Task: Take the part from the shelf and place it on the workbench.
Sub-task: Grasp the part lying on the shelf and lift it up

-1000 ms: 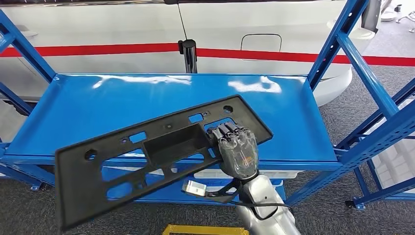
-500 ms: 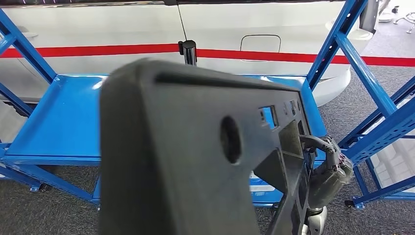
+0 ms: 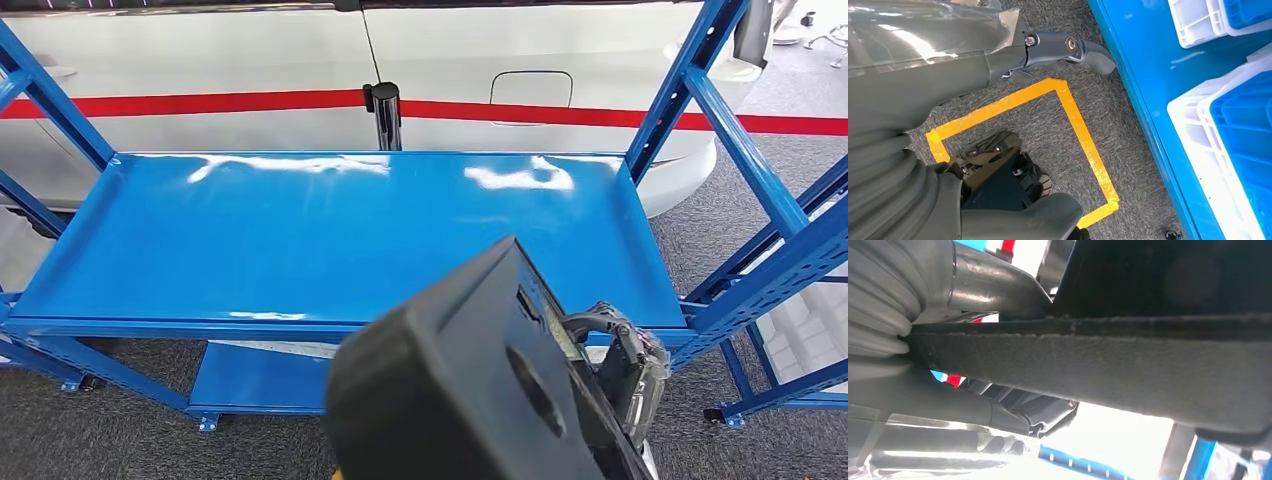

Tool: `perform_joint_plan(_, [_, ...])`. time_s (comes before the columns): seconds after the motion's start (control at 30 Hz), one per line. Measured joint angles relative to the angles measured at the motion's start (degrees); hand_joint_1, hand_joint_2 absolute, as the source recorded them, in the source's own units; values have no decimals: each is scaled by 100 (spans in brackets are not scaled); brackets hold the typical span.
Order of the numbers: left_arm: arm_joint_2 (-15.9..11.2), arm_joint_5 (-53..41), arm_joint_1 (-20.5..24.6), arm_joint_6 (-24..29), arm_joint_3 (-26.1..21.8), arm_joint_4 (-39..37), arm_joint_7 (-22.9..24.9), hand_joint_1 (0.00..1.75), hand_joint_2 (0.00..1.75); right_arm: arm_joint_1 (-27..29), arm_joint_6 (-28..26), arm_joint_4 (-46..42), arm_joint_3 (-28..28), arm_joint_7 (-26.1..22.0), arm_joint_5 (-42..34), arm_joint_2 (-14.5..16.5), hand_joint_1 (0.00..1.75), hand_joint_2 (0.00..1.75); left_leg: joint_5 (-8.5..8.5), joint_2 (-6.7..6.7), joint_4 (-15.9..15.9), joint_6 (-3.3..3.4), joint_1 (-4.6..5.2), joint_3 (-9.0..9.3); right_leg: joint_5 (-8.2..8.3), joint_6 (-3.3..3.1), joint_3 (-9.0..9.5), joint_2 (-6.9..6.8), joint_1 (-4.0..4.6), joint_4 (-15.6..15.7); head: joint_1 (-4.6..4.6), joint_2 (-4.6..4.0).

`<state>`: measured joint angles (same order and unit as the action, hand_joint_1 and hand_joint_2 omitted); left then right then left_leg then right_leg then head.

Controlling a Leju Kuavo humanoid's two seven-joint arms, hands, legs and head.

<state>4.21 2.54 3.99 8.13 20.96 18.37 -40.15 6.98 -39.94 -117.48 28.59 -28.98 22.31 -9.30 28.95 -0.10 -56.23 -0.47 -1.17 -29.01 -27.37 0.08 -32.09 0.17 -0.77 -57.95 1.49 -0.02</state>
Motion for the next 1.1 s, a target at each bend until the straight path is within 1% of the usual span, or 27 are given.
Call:
perform_joint_plan(0.13, [-12,20,-13,4,-8,21,0,0,175,-14,28,21,190,58,-38,-166,175,175,0,0,0,0,0,0,0,0,1,0,0,0,-1,0])
perform_joint_plan(0.23, [-20,42,-36,61,-25,56,0,0,175,-128,244,109,361,287,-79,-220,175,175,0,3,0,0,0,-1,0,0,1,2,0,0,-3,1])
perform_joint_plan(0.3, [-23,46,-56,105,-66,85,0,0,175,-326,486,296,529,486,-207,-216,175,175,0,10,1,0,0,3,0,0,2,7,0,0,-1,1])
perform_joint_plan(0.47, [-25,82,-132,140,-177,157,0,0,175,-953,1378,968,873,779,-1082,-77,175,175,-4,10,0,0,-2,6,1,-1,4,6,2,0,-2,1])
perform_joint_plan(0.57, [-27,86,-167,142,-230,160,0,0,175,-1219,1765,1239,1020,995,-1341,-7,175,175,-7,5,0,2,-2,3,1,-1,4,0,3,-1,-3,1])
perform_joint_plan(0.63, [-27,59,-180,142,-257,159,0,0,175,-1427,1925,1525,1109,1275,-1429,104,175,175,-6,8,0,2,-3,2,1,-1,3,4,3,-1,-1,1])
perform_joint_plan(0.7, [-27,9,-172,142,-262,159,0,0,175,-1665,2011,1953,1166,1550,-1465,283,175,175,-7,10,0,2,-3,4,1,-1,2,4,4,-1,-3,0])
perform_joint_plan(0.77, [-26,-29,-165,140,-262,159,0,0,175,-1900,2033,2395,1186,1701,-1450,478,175,175,-8,8,0,1,-3,5,1,-1,2,2,4,-1,-3,0])
perform_joint_plan(0.9, [-25,-72,-140,140,-262,159,0,0,175,-2269,2034,3023,1188,1774,-1421,808,175,175,-8,6,-1,1,-3,9,1,-1,2,2,4,-1,-3,1])
perform_joint_plan(1.1, [-25,-77,-124,131,-262,159,0,0,175,-2470,1996,3374,1170,1802,-1438,1001,175,175,-8,7,-1,1,-1,8,1,-1,2,3,3,-1,-3,0])
